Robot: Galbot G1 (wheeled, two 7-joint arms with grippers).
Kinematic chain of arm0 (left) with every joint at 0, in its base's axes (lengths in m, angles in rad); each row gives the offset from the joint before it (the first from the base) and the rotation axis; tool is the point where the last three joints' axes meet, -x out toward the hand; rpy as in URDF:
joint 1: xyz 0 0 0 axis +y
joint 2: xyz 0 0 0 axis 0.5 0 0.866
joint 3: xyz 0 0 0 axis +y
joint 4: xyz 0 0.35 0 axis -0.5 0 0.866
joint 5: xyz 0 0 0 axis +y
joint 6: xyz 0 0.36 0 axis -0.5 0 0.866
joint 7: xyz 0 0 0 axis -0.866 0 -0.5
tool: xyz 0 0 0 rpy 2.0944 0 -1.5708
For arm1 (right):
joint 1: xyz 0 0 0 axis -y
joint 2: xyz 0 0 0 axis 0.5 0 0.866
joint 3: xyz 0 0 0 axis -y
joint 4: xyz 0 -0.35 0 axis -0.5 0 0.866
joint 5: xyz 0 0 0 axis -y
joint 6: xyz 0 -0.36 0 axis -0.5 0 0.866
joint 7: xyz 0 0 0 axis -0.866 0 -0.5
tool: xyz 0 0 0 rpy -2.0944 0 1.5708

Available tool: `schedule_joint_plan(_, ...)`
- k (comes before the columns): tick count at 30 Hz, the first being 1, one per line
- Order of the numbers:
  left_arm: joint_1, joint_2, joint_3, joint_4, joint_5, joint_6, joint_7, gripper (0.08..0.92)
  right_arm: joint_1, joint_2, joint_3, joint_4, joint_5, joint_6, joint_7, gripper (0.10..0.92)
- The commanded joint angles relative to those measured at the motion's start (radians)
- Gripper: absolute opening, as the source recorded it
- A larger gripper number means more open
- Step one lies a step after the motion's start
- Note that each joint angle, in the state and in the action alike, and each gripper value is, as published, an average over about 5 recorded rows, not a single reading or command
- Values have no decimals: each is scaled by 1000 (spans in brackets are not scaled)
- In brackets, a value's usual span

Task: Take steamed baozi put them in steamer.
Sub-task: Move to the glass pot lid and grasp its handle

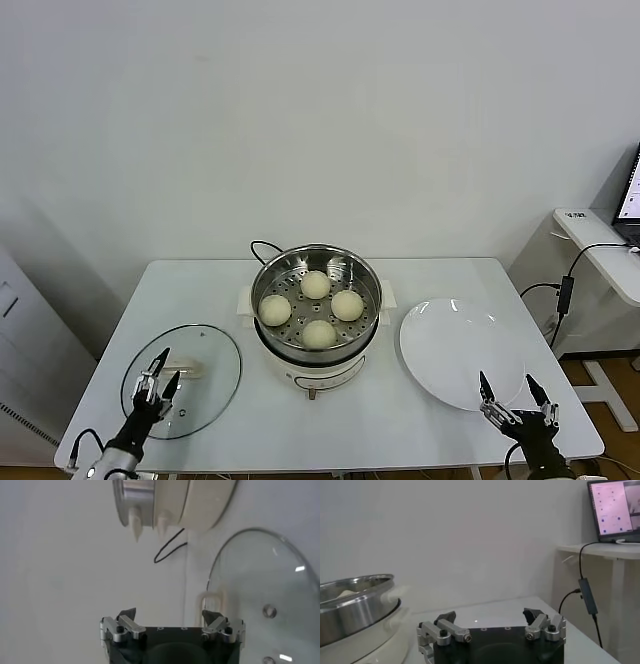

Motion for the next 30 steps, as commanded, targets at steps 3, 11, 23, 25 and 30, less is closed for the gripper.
schedule_joint_plan(3, -135, 6, 5, 126, 92, 36, -5, 823, -11, 5, 3, 5, -12, 6, -1, 823)
schedule_joint_plan(11, -132, 8, 4, 137, 96, 43, -3, 823, -15, 9, 3, 8, -19, 9, -3, 823)
schedule_joint_plan(23, -184, 3, 29, 167, 76, 74, -10, 800, -21, 12, 11, 7, -22, 16, -7, 823)
schedule_joint_plan(25, -179, 6, 35, 161, 55, 79, -6, 760, -22, 13, 14, 6, -22, 18, -8, 823)
schedule_joint_plan(30, -166, 18, 42, 143, -9, 87, -22, 615, -21, 15, 13, 5, -26, 21, -9, 823)
